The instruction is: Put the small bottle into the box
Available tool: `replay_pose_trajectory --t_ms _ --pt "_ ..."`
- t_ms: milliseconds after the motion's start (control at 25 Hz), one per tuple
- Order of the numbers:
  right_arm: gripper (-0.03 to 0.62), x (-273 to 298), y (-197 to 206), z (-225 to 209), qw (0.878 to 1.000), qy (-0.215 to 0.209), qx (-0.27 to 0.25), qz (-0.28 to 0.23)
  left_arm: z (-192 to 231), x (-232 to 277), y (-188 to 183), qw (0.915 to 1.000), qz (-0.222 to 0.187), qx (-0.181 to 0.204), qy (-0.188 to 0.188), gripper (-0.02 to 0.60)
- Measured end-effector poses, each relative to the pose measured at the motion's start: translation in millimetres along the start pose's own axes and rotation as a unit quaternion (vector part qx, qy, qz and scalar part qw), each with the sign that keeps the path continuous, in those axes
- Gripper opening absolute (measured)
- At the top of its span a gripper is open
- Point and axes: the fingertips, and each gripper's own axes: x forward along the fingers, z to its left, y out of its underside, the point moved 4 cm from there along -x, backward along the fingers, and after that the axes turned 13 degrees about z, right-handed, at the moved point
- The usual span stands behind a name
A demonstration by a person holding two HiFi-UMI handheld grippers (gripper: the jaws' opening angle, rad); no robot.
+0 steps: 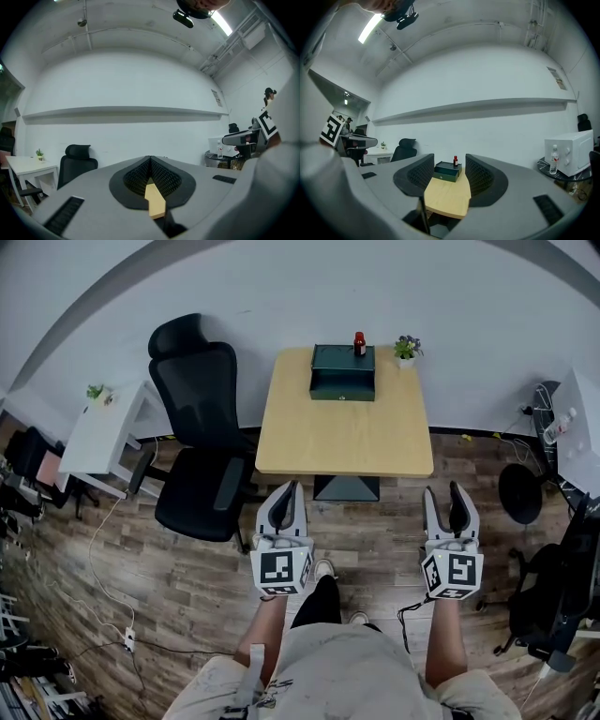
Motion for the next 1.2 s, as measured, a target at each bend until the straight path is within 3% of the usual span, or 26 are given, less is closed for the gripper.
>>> replay_pose_trajectory --t_ms 680,1200 --pt "0.222 146.9 -52.0 67.9 1.0 0.004 -0.021 0.008 126.6 102.5 -11.1 0.9998 -0.004 -0.013 0.017 0.008" --pt "0.222 228.7 -79.5 102.0 0.999 0.018 -0.036 0.009 195.3 169.1 -6.0 0.9987 -0.005 -0.03 0.04 0.008"
